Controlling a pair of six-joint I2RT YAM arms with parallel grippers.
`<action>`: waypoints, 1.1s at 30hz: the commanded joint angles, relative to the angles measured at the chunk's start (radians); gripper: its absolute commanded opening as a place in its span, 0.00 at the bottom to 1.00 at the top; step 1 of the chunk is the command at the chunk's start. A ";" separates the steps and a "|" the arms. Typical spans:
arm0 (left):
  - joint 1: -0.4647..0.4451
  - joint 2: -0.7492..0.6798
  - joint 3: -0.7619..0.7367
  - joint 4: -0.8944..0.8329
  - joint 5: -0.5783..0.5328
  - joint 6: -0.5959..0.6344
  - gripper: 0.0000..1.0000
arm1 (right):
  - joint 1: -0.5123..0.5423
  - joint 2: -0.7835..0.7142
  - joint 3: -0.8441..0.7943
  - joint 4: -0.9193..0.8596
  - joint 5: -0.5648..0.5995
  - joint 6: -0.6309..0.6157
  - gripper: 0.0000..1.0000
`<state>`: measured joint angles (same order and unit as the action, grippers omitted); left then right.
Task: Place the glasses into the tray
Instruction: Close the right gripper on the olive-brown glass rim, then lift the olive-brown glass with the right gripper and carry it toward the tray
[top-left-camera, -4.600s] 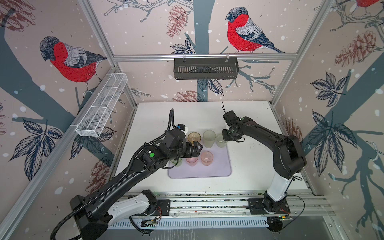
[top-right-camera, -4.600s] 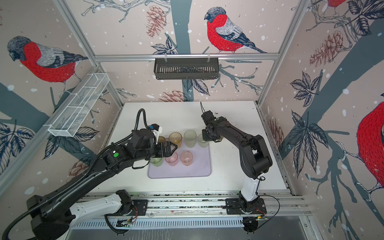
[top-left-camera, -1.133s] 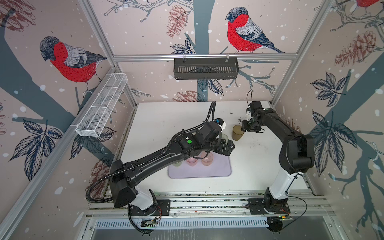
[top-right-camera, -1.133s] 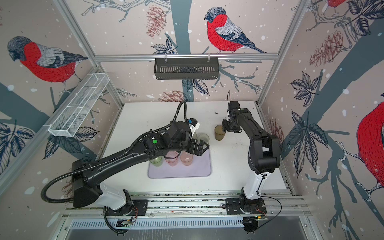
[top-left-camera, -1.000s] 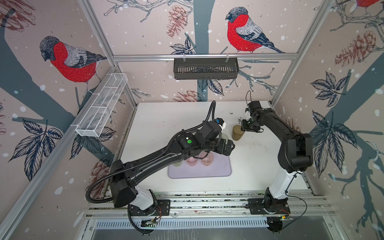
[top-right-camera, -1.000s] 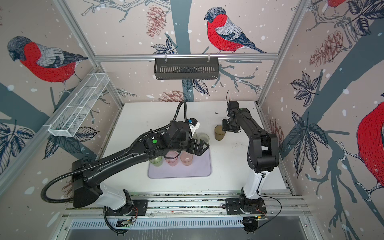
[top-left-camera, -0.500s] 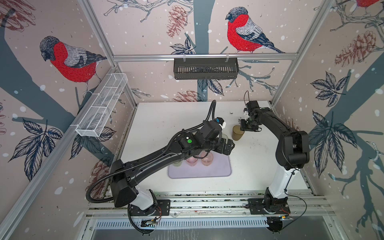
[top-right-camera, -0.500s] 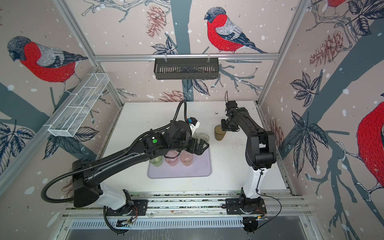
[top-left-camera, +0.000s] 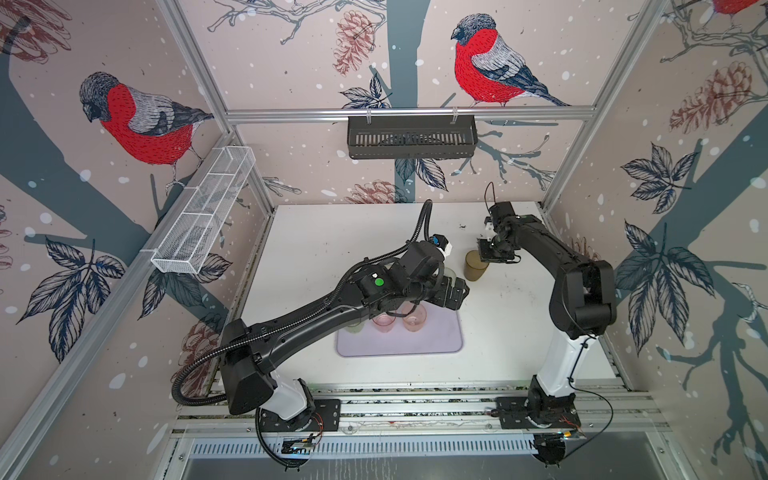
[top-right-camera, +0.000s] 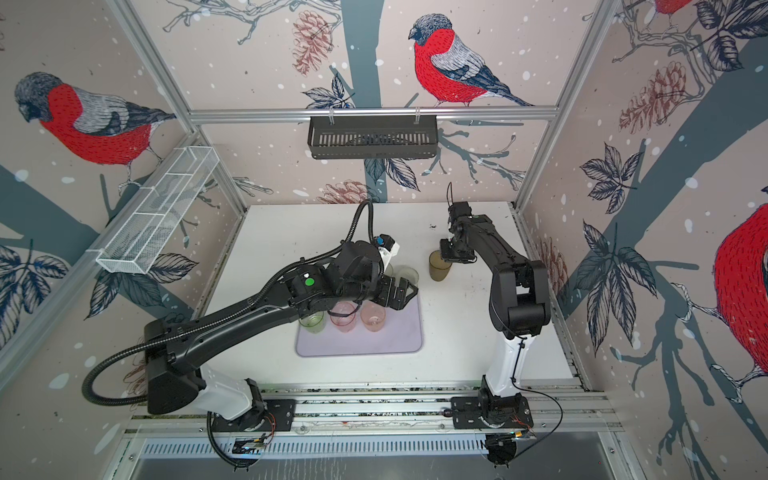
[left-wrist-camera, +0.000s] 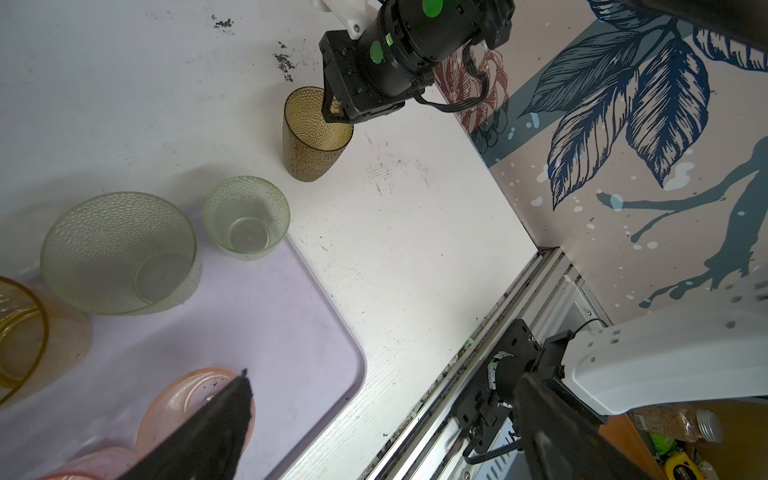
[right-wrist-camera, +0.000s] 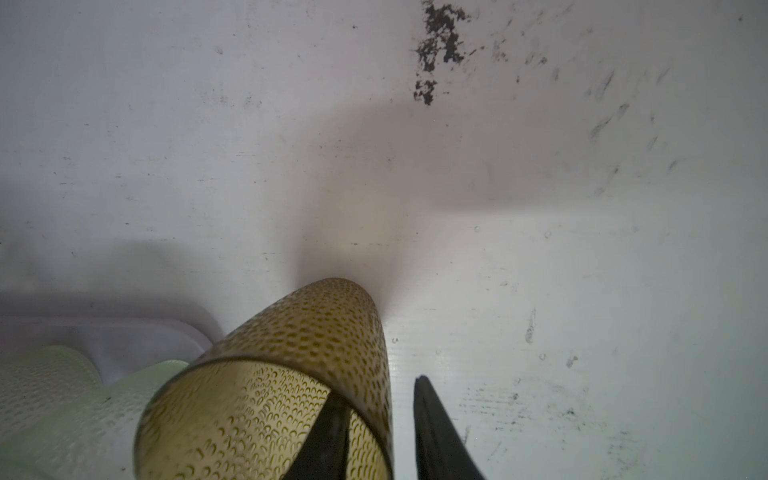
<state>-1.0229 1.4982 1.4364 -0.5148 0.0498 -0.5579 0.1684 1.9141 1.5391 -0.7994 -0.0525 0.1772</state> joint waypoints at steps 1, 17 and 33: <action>0.000 -0.006 0.005 0.001 -0.015 0.005 0.98 | 0.005 0.001 0.001 0.008 0.019 -0.014 0.27; 0.000 -0.023 -0.007 0.002 -0.027 -0.010 0.98 | 0.006 -0.007 -0.008 0.009 0.023 -0.018 0.17; -0.001 -0.060 -0.038 0.010 -0.038 -0.037 0.98 | 0.012 -0.034 -0.022 0.015 0.033 -0.018 0.10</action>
<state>-1.0229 1.4494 1.4021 -0.5282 0.0231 -0.5781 0.1764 1.8919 1.5173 -0.7921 -0.0284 0.1722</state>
